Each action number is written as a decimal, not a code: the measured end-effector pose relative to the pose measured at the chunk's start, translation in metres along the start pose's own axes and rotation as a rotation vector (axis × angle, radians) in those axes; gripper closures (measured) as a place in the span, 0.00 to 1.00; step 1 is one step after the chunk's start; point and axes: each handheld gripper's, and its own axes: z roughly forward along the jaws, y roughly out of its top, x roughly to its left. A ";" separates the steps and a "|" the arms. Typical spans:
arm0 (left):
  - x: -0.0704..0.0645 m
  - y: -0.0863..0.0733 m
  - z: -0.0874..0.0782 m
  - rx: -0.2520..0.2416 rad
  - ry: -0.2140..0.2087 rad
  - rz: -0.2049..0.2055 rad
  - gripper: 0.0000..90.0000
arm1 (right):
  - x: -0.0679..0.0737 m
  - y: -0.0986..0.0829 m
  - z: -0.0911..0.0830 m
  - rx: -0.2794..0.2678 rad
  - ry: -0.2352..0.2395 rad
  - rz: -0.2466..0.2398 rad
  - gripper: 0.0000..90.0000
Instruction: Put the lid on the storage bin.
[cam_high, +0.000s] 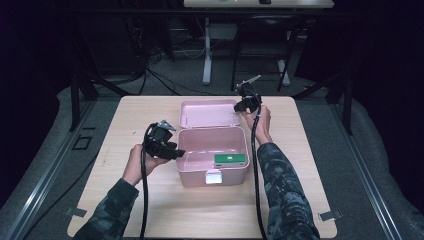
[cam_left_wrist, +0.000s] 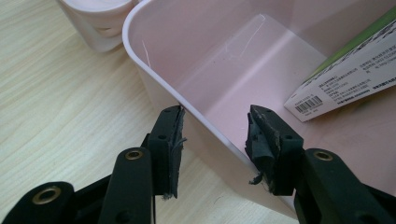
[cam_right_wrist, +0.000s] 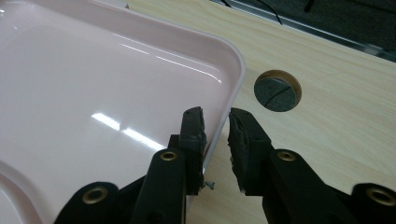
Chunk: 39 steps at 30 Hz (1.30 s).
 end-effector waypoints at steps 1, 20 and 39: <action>0.000 0.000 0.000 0.000 0.001 -0.001 0.62 | 0.001 0.000 0.001 0.000 -0.005 0.001 0.84; -0.002 0.000 0.000 -0.003 0.028 -0.005 0.63 | 0.009 0.003 -0.017 -0.086 -0.020 -0.020 1.00; -0.001 -0.002 0.000 -0.021 0.016 -0.014 0.63 | -0.005 0.003 0.013 -0.047 -0.015 0.047 0.80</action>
